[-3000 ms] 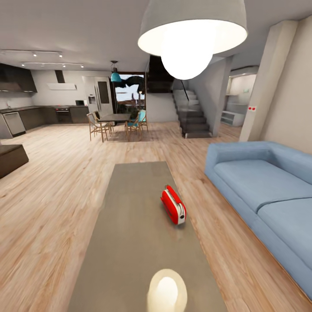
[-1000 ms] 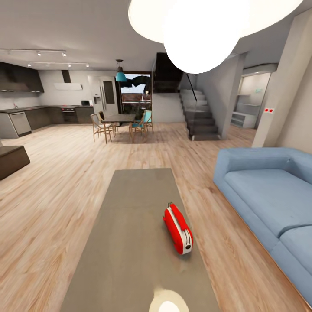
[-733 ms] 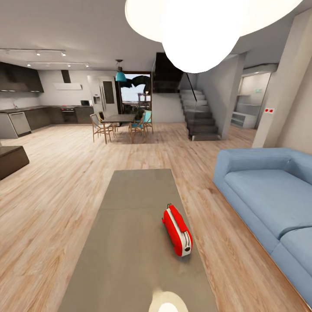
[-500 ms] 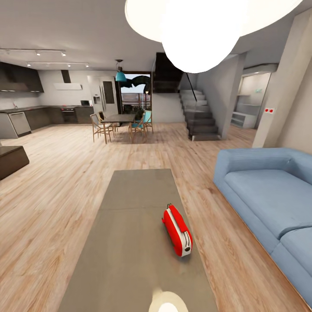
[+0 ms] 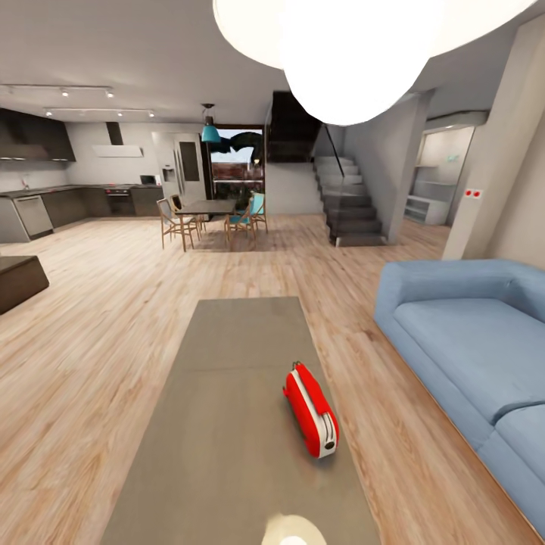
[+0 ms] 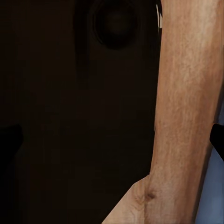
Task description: Turn on the radio receiver that's on the table in the living room.
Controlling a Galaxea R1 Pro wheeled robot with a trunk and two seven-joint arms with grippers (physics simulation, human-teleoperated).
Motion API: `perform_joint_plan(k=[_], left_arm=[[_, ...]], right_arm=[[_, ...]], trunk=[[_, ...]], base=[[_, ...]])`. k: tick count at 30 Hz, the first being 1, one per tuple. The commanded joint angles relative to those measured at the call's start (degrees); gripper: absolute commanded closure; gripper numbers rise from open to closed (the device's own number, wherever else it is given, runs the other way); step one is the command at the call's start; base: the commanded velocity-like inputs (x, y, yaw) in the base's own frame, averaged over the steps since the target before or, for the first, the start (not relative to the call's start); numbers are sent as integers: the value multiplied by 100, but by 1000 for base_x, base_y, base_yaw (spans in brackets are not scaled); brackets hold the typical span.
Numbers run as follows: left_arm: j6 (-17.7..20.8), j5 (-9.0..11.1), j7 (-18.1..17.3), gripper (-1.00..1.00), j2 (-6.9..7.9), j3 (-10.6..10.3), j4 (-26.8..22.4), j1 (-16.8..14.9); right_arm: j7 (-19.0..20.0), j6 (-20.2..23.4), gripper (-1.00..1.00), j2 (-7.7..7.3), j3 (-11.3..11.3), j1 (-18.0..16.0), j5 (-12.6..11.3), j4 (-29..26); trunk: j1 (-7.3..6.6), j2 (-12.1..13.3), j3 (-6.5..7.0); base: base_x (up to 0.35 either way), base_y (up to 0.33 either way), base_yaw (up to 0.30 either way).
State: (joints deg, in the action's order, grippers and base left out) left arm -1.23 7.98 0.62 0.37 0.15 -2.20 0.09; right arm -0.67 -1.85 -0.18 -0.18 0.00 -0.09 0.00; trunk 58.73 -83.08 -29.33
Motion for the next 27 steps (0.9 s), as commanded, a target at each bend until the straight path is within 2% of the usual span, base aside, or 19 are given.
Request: perform_joint_plan(k=[1,6,10,27], left_arm=[[0,0,0,-100,1,1,0,0],[0,1,4,-100,4,2,0,0],[0,1,7,-100,1,3,0,0],[0,2,8,-100,-11,-4,0,0]], right_arm=[[-1,0,-100,0,0,0,0,0],[0,0,-100,0,0,0,0,0],[-1,0,-100,0,0,0,0,0],[-3,5,-100,0,0,0,0,-2]], trunk=[[0,0,0],[0,0,0],[0,0,0],[0,0,0]], base=[[282,0,0],[294,0,0],[121,0,0],[4,0,0]])
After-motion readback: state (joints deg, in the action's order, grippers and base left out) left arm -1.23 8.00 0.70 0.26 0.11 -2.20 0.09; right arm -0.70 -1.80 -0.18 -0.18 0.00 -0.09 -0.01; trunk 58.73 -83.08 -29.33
